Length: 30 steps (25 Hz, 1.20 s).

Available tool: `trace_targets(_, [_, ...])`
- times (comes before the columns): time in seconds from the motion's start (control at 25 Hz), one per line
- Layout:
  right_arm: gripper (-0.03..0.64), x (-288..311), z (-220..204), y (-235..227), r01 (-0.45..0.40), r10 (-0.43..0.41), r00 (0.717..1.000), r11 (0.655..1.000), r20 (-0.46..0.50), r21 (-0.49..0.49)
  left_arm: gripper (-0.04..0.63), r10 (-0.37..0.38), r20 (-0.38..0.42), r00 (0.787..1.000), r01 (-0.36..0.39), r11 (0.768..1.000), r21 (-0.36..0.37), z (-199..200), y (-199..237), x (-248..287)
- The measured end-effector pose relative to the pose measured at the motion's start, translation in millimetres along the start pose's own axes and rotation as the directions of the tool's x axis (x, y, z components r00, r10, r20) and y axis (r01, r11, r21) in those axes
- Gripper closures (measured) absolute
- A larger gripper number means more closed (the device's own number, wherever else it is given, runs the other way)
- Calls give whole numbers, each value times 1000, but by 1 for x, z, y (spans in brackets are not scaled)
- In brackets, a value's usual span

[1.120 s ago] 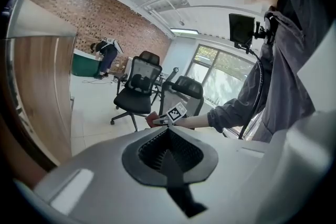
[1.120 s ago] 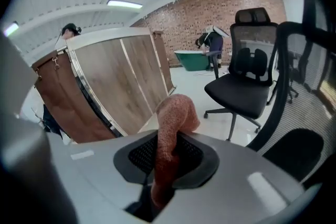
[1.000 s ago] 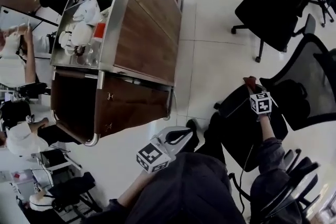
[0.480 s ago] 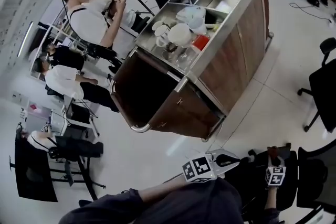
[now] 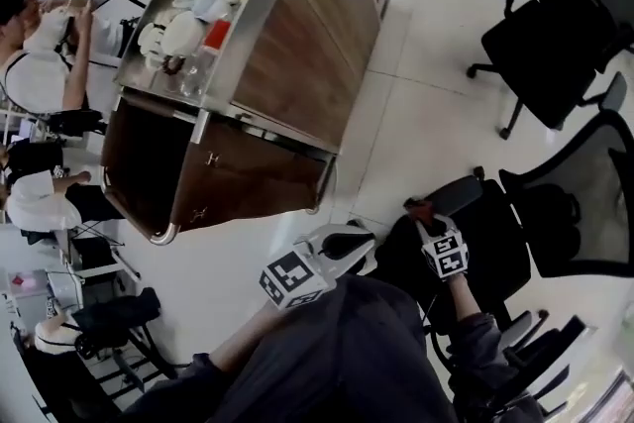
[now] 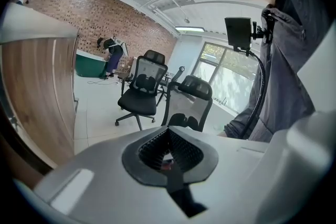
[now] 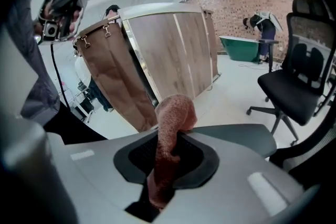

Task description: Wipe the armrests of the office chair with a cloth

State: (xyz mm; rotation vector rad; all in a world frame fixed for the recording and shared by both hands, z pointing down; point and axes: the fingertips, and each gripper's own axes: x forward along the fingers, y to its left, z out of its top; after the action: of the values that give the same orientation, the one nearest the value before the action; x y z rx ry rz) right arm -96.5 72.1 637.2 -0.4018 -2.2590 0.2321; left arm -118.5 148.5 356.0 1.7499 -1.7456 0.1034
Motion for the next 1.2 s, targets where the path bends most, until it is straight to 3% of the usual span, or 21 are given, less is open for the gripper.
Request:
trace_targets(0.16, [558, -20, -7, -77, 118, -118, 993, 992, -19, 41, 580, -16, -15, 1000, 16, 1000, -14, -3, -11, 9])
trace_targets(0.36, [558, -43, -14, -172, 286, -282, 958, 955, -57, 78, 580, -27, -32, 999, 27, 1000, -17, -9, -20, 14])
trace_targets(0.52, [558, -54, -10, -206, 356, -350, 934, 928, -78, 109, 580, -24, -43, 999, 23, 1000, -20, -11, -24, 11])
trace_targets(0.68, [558, -42, -1, -170, 299, -296, 954, 951, -48, 74, 580, -28, -51, 998, 27, 999, -21, -17, -24, 12])
trace_targets(0.92, [558, -14, -1, -41, 92, -94, 995, 995, -39, -35, 580, -64, -48, 997, 63, 998, -12, -15, -31, 20])
trace_targets(1.08, [558, -12, -5, 35, -55, 54, 998, 997, -16, -46, 580, -85, -46, 995, 85, 996, -2, -16, -38, 24])
trace_targets(1.2, [558, -13, -7, 65, -130, 130, 992, 990, -5, -56, 580, -92, -43, 995, 92, 996, -3, -15, -39, 24])
